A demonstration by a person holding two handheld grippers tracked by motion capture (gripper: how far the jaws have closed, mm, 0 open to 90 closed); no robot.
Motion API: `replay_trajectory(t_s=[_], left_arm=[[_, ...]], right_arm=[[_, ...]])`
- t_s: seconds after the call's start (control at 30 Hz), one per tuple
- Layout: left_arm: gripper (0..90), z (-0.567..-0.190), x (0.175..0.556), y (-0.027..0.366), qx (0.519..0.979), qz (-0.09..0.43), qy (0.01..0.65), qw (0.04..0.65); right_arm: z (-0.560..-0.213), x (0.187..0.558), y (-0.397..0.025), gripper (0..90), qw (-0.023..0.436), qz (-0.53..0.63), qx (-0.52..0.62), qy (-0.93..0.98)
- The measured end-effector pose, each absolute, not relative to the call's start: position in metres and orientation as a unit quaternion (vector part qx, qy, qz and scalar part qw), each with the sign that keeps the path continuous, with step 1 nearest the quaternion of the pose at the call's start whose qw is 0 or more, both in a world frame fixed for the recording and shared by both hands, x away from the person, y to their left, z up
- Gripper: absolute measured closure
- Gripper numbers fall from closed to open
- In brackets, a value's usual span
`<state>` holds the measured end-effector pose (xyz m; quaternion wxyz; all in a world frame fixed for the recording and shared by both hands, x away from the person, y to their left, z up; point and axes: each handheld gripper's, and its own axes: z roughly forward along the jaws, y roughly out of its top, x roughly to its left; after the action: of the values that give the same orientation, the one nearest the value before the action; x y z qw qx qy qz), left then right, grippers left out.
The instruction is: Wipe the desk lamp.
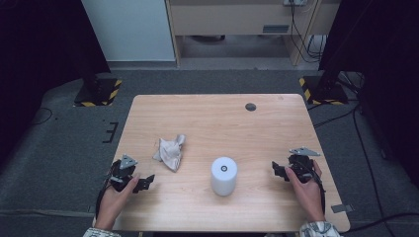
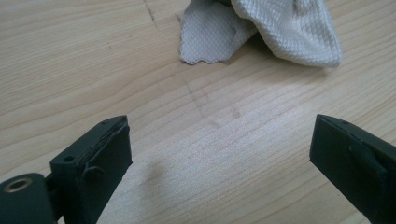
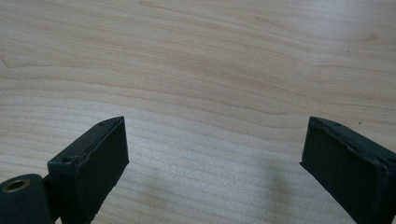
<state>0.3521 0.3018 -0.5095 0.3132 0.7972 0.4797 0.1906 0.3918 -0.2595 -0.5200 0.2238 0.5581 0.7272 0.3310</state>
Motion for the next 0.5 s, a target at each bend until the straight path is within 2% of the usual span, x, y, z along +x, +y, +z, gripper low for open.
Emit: replay_trajectory(t_s=[0.3,0.5], left_arm=[[4.1,-0.522,0.361,0.298,0.803,0.168,0.476,0.316],[3.7,-0.527,0.366,0.295,0.803,0.172,0.475,0.316]], right_arm=[[-0.532,0.398,-0.261,7.1,0.203,0.306,0.577,0.729],[-0.538,0.398,-0.257,3.6,0.231,0.302,0.570,0.728]])
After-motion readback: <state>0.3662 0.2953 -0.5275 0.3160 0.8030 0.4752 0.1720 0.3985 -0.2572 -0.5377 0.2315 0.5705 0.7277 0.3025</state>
